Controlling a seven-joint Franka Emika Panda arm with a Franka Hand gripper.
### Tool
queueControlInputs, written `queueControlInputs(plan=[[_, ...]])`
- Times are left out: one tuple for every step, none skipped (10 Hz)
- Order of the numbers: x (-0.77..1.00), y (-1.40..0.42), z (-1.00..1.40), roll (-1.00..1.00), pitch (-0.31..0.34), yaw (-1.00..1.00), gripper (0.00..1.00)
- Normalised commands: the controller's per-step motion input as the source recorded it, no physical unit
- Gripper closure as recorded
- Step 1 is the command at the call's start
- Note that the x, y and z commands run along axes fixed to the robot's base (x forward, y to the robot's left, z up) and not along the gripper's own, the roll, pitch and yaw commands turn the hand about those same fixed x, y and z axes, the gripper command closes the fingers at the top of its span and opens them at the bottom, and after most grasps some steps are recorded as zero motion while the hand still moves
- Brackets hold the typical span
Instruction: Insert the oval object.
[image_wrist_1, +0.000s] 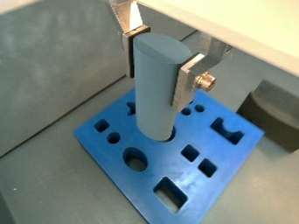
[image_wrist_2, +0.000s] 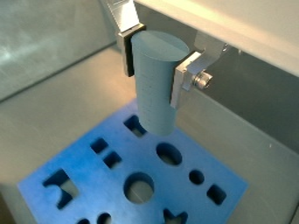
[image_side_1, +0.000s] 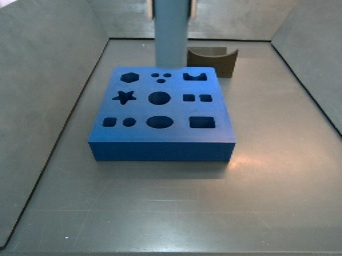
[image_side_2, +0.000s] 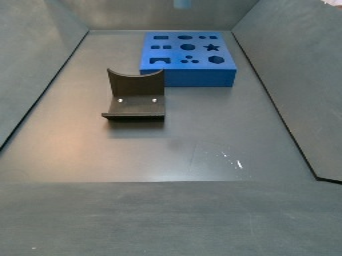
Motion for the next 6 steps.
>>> queueControlInputs(plan=[[-0.06,0.01,-1.0,0.14,-0.046,-0.02,1.0],[-0.01,0.05,-0.99,0.01,-0.123,-0.04,1.0],[0.0,0.0,-0.84,0.08,-0.051,-0.02,1.0],[0.0,0.0,-0.71,0.18,0.03,-0.01,1.0],[0.0,0.0,-0.72,0.18,0.011,-0.03,1.0],[-0.02,0.0,-0.71,0.06,-0.023,-0.05,1.0]])
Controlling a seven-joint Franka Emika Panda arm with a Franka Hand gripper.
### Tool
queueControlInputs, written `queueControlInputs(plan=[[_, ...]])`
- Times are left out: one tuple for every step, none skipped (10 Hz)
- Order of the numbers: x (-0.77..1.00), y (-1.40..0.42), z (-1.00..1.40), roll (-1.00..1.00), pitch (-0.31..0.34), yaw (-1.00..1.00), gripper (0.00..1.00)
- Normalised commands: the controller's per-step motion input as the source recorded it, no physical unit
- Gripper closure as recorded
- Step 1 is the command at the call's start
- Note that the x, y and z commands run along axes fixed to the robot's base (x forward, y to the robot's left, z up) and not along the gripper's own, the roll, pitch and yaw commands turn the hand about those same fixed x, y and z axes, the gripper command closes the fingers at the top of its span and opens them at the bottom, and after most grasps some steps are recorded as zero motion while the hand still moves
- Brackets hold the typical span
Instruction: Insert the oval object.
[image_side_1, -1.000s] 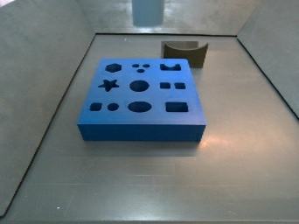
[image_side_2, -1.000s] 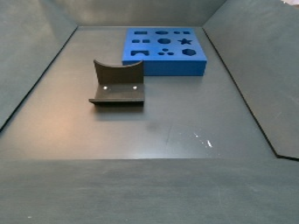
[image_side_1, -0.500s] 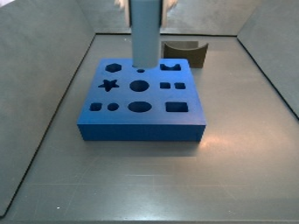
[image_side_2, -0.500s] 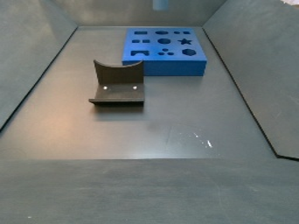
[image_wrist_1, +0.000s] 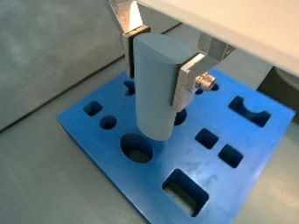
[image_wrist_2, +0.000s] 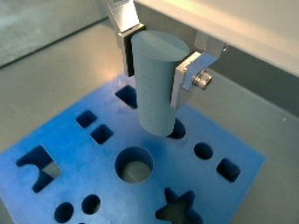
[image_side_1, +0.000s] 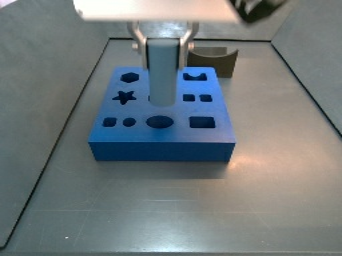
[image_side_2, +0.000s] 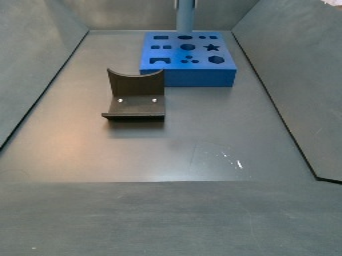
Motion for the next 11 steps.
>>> queueControlInputs(plan=[[-0.02,0.05,-0.49,0.01,-0.011,-0.03,1.0],[-0.02,0.0,-0.32,0.0,-0.026,0.0,1.0],[-0.07,-0.21,-0.28,0.0,-0.073,0.0,1.0],[0.0,-0.41,-0.28,0.05,-0.041,0.0,1.0],[-0.02,-0.5,-0.32,0.06,-0.054,0.0,1.0],[-0.07,-0.42,-0.35,0.0,-0.083,0.0,1.0],[-0.04,-0.19,-0.4,0.0,-0.07,0.0,1.0],[0.03,-0.01,-0.39,0.0,0.0,0.0,1.0],[0.08,0.0,-0.39,0.05,0.0,-0.01,1.0],[0.09,0.11,-0.45,0.11,0.026,-0.05,1.0],[0.11,0.12,-0.48,0.12,0.027,-0.05,1.0]])
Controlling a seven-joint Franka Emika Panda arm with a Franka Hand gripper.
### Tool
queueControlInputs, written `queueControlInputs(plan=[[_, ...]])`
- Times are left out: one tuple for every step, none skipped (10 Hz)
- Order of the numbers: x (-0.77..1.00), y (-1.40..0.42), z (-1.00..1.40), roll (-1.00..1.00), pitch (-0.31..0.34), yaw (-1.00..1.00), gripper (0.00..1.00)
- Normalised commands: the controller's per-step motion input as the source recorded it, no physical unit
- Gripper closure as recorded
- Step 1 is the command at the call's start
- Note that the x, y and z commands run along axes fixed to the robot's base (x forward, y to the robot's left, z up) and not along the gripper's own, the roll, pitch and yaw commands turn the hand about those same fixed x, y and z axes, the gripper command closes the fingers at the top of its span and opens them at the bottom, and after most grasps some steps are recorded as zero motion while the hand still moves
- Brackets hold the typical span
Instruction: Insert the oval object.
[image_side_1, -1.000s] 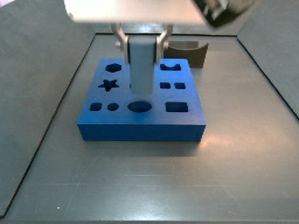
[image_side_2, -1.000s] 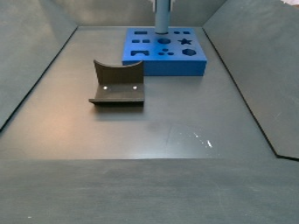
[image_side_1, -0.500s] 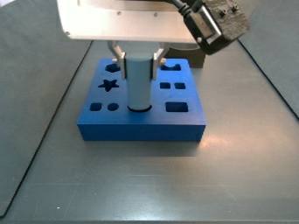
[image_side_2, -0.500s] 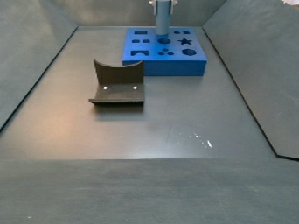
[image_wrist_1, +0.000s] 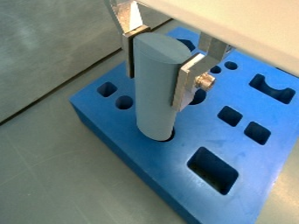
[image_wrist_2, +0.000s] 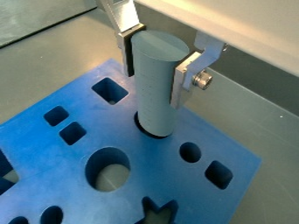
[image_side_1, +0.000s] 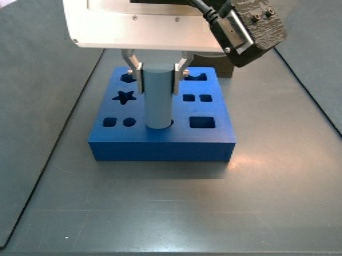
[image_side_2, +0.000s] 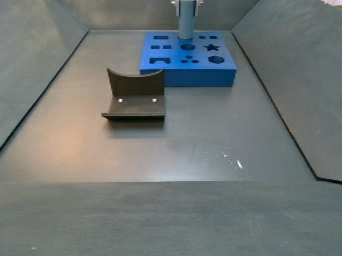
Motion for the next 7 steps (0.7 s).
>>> queueControlInputs(plan=[[0.15,0.07,-0.51,0.07,0.029,-0.09,1.0],[0.07,0.0,-0.51,0.05,0.0,-0.13,1.0],[0.0,0.0,-0.55,0.04,-0.031,-0.18,1.0],[0.0,-0.01,-0.54,0.02,-0.129,-0.16,1.0],[-0.01,-0.03,-0.48,0.02,-0.169,-0.14,1.0],[-0.09,-0.07,-0.47,0.07,-0.2,-0.03,1.0],[0.0,-0.05,-0.26,0.01,-0.147,0.0,1.0]])
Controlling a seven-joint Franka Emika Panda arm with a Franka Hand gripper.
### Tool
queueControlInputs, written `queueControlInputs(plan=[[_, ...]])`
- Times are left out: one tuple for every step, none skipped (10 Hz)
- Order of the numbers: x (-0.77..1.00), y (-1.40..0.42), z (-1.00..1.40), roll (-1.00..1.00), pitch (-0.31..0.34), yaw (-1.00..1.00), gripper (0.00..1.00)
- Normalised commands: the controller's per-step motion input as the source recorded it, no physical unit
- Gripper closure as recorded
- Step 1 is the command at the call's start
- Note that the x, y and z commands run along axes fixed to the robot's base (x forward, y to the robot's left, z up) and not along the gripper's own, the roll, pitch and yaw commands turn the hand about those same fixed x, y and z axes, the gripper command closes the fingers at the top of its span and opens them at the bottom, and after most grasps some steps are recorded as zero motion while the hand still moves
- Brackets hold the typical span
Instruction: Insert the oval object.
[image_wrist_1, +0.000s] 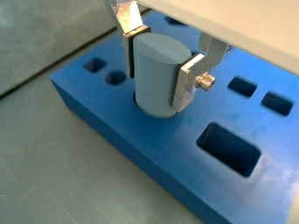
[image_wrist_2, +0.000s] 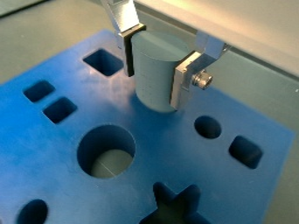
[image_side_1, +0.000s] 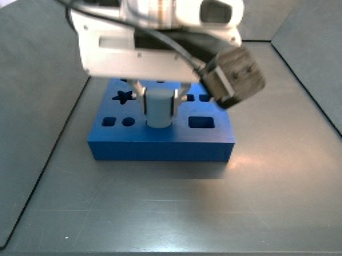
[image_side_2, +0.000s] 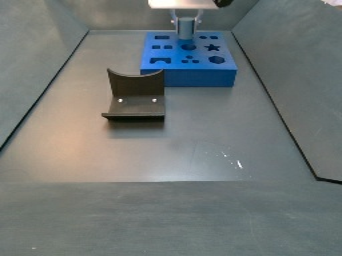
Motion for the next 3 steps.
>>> queueControlInputs(plan=[[0.0,0.0,-0.15,0.0,-0.069,0.0,1.0],[0.0,0.0,0.0,0.0,0.0,0.0,1.0],[-0.01,0.0,0.0,0.0,-0.041,0.0,1.0]])
